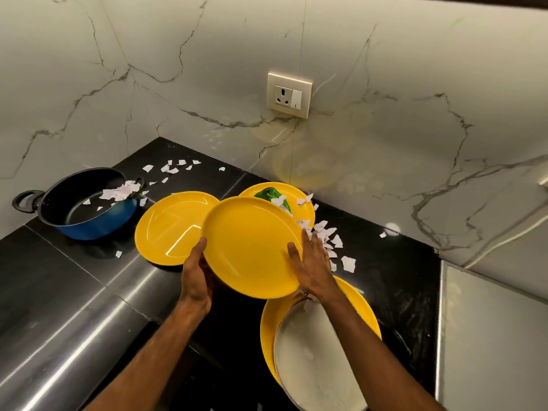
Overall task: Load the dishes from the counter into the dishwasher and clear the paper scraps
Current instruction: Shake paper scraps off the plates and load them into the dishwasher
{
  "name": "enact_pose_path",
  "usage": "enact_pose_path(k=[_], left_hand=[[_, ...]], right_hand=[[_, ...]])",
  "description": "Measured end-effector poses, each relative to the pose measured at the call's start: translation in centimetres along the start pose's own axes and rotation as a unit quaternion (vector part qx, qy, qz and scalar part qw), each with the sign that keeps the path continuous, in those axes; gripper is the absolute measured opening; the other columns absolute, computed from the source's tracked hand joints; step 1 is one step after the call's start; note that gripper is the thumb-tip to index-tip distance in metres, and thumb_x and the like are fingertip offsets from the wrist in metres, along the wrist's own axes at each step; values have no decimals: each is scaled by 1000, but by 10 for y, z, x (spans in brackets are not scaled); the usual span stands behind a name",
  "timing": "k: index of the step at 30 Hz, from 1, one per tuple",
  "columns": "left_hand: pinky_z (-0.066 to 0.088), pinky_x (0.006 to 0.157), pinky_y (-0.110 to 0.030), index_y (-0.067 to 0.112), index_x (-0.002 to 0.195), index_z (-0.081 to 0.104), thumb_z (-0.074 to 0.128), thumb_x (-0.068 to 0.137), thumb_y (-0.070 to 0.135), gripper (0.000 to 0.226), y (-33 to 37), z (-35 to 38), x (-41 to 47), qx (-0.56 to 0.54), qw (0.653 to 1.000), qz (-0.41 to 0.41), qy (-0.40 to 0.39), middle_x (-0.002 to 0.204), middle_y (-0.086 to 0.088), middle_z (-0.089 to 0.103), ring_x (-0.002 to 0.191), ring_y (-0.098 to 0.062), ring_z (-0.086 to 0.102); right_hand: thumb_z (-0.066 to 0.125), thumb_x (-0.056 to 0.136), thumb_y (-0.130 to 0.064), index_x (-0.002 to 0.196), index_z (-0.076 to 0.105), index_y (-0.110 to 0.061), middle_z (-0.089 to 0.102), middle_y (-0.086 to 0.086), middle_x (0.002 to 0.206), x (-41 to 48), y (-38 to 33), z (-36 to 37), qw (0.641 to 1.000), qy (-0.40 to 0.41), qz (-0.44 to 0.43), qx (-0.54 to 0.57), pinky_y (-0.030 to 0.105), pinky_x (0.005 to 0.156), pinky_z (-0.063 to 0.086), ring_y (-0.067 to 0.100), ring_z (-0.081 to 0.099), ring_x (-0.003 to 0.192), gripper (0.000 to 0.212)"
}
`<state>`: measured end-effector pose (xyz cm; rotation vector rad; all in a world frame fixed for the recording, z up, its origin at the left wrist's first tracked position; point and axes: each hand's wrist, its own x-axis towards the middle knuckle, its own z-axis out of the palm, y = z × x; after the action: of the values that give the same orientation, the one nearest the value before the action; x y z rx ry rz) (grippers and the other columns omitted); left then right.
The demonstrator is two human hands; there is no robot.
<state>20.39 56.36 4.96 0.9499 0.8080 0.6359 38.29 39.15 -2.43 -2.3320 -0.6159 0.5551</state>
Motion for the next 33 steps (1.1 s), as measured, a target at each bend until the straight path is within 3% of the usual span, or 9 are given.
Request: enact_pose_path(k=[3,7,9,14,18,24,27,33], left_hand=[[50,101,-58,28,136,61,54,99,49,43,-1,-7,1,-9,1000,-16,2,126,-6,72,118,-35,65],[53,95,-51,30,124,66,52,101,46,30,0,-10,-3,-6,999,-32,-8,120,-5,74,113,-32,68],[55,89,-47,31,119,67,51,102,45,27,2,-13,-3,-1,999,-38,-24,114,-3,76,109,-32,69],[55,88,-49,36,116,65,56,100,44,20,9,-22,3,44,995,-46,-71,111,-1,77,108,-31,70],[53,96,-57,41,131,61,59,98,50,34,12,-28,14,111,984,-21,-135,130,0,68,119,-31,65],[54,97,-55,37,140,56,60,100,43,40,-3,-27,3,122,969,-43,-213,136,6,64,123,-25,63],[57,86,-47,30,141,56,58,102,39,39,-15,-27,-10,126,959,-60,-248,128,6,70,116,-24,67],[52,98,-64,27,136,62,60,101,43,39,-41,-36,-47,170,926,-95,-323,127,-4,71,118,-33,66]], right_hand=[[30,100,-68,166,8,-26,12,0,172,-11,2,-8,990,12,18,136,48,126,17,24,15,158,81],[41,108,-48,154,44,-20,50,3,153,-29,-7,-19,960,94,45,259,41,111,43,23,50,137,54],[47,108,-38,144,54,-17,58,3,139,-39,-10,-21,945,144,70,284,36,102,48,20,56,124,42],[59,105,-30,130,65,-18,66,-2,123,-69,-8,-23,916,226,94,318,39,100,54,19,62,115,29],[65,101,-29,116,68,-26,71,-3,109,-106,-3,-18,897,272,110,331,47,89,61,20,69,102,16],[70,95,-28,113,71,-21,73,2,104,-179,3,-7,854,359,151,344,43,75,63,26,70,98,19],[73,83,-39,110,74,-25,74,1,99,-221,8,4,830,397,178,348,49,76,63,26,71,94,30],[72,75,-54,113,75,-30,77,-5,103,-313,15,35,786,444,214,373,52,87,61,20,73,97,44]])
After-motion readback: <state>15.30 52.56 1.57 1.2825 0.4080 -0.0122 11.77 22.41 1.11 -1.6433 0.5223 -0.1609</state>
